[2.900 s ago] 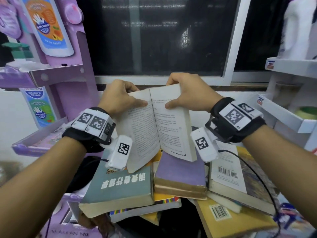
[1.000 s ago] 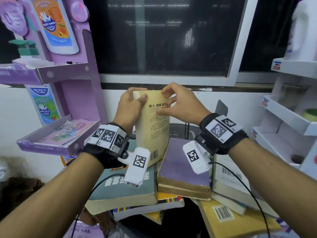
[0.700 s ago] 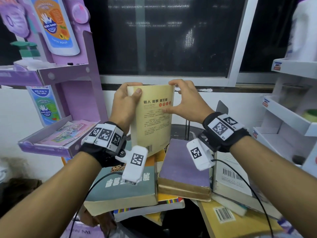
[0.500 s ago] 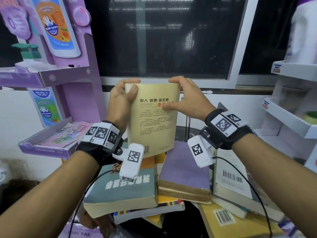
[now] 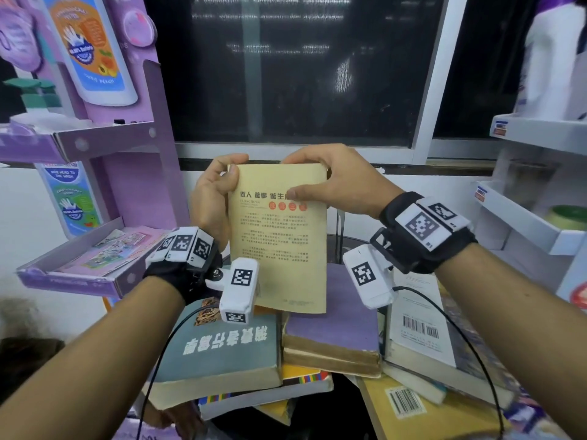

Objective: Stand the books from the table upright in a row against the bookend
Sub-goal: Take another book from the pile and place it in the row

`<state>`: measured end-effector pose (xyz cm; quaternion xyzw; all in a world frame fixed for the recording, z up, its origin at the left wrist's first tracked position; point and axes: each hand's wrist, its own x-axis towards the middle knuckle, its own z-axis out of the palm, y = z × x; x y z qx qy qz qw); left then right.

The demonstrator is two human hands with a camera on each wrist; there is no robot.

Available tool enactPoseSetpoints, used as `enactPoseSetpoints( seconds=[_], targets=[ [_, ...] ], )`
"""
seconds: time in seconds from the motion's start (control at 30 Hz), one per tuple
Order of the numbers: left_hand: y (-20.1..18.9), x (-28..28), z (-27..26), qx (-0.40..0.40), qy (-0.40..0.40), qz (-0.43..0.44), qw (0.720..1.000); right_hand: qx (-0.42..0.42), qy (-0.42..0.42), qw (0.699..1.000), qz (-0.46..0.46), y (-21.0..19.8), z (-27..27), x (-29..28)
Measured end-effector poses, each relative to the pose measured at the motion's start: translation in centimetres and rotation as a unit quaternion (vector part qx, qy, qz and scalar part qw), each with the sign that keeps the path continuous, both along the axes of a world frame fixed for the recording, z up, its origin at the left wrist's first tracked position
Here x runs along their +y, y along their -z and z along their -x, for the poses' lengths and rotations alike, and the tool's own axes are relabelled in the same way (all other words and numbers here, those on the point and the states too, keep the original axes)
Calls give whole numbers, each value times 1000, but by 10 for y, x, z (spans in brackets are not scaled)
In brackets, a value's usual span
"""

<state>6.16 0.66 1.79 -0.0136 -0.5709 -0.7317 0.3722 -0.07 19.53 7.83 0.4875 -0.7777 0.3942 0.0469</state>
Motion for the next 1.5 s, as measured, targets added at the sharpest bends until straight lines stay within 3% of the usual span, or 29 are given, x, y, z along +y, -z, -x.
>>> enactPoseSetpoints(
  seconds=[0.17,0.3,0.4,0.5,0.67,0.9,1.3,1.37,1.5],
  targets=[
    [2,-3,2,-1,47,41,998,-55,-27,997,-38,-4,-1,2],
    [4,-3,5,-11,100,68,993,-52,-32,990,-125,-7,-2,4],
    [5,-4,9,-24,107,77,991,-38,-28,993,-111,-9,-4,4],
    [0,-4,12,-35,97,92,990,-33,-16,995,-89,-11,-3,5],
    [-9,-8,22,-82,13,184,979,-4,39,995,-87,-12,4,4],
    [-2,-23,42,-150,-69,191,968,6,128,990,-66,-11,27,4],
    [23,-27,64,-250,-52,212,943,9,238,971,-27,3,70,-13],
    [28,-57,107,-285,-60,200,935,0,248,968,-38,7,113,-57],
    [36,-52,115,-296,-47,200,933,15,262,964,-44,14,116,-66]
  ],
)
